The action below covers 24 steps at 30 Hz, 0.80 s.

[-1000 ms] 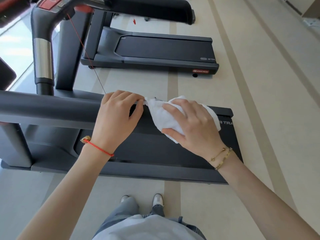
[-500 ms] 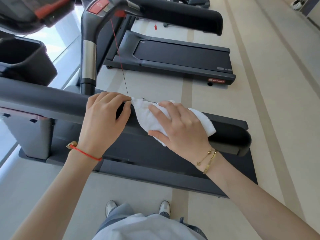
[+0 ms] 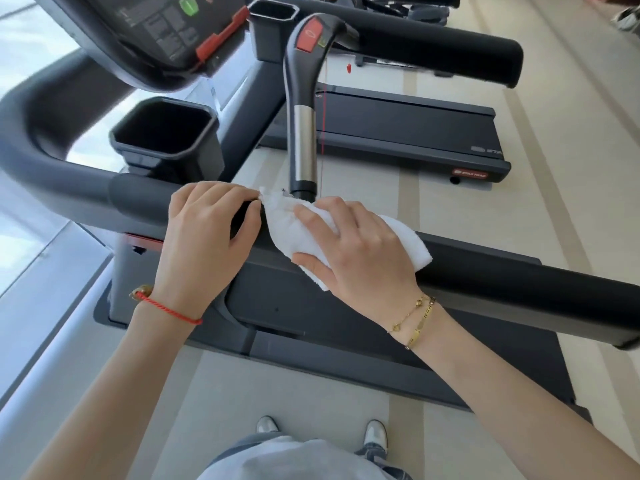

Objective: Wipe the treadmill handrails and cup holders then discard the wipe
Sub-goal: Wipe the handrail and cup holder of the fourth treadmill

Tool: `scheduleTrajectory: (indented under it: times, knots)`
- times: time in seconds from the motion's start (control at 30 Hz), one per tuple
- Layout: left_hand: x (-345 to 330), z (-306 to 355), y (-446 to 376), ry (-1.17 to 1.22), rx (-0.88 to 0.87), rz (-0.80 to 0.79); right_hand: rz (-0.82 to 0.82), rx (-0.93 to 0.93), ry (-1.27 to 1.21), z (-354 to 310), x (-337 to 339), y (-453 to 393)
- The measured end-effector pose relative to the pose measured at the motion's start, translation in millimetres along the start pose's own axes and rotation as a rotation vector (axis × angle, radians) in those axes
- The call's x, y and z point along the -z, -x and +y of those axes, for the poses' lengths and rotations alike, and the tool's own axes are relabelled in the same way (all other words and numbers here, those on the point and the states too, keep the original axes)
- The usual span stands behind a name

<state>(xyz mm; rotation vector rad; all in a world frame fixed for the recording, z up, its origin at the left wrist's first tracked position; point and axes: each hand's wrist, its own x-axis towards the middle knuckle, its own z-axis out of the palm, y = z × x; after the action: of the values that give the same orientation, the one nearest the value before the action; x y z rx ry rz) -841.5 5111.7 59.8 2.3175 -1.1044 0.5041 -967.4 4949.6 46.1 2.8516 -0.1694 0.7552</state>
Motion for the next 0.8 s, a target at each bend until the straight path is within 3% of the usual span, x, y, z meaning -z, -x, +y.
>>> scheduleTrajectory:
  times: [0.53, 0.8]
  knots:
    - [59, -160, -16, 0.01, 0.118, 0.056, -0.079, 0.015, -0.046, -142, -26, -125]
    - [60, -175, -32, 0.105, 0.14, 0.046, -0.04, -0.017, -0.081, -146, -28, -127]
